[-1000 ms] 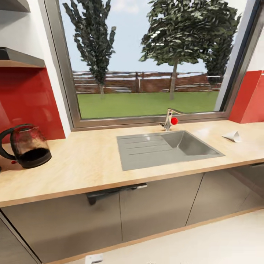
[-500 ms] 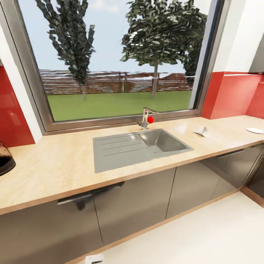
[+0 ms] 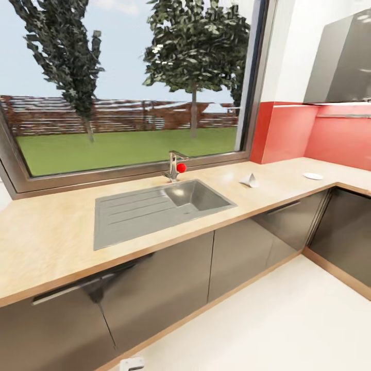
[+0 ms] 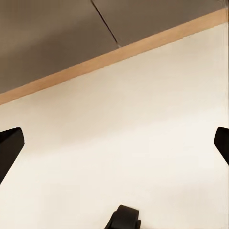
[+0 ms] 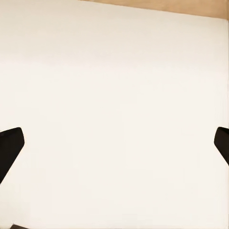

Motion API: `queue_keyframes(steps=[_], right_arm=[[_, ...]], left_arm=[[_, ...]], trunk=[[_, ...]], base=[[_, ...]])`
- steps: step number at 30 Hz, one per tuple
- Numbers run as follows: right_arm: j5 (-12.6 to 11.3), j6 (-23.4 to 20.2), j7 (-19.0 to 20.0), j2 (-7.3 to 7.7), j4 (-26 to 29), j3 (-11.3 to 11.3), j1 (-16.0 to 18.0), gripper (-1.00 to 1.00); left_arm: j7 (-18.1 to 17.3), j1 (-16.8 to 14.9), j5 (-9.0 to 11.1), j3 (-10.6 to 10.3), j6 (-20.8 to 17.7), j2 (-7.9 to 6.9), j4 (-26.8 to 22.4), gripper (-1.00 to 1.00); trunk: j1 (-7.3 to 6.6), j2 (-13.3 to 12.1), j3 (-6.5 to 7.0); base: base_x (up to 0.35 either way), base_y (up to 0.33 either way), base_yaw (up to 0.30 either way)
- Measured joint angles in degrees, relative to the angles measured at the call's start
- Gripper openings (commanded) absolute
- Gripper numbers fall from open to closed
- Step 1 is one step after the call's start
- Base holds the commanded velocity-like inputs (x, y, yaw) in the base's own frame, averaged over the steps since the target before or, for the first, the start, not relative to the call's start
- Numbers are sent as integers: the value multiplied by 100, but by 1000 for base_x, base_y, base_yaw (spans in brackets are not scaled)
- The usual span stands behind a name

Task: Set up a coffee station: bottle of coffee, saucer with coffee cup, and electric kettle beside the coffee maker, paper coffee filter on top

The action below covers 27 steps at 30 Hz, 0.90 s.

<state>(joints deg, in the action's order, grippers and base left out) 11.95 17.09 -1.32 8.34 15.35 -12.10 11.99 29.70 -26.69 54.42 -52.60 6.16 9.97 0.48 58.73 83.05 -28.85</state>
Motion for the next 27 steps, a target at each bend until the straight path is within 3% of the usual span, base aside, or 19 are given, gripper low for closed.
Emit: queue_keyframes(steps=[9,27], right_arm=[[1,0,-2,-7,0,1,0,100],[2,0,-2,-5,0,3,0,100]], left_arm=[[-1,0,0,-2,0,0,-3,100],[-2,0,0,-3,1,0,-6,100]], trunk=[[-1,0,0],[-2,1,0]], base=[[20,-21,-273],[171,-158,-273]])
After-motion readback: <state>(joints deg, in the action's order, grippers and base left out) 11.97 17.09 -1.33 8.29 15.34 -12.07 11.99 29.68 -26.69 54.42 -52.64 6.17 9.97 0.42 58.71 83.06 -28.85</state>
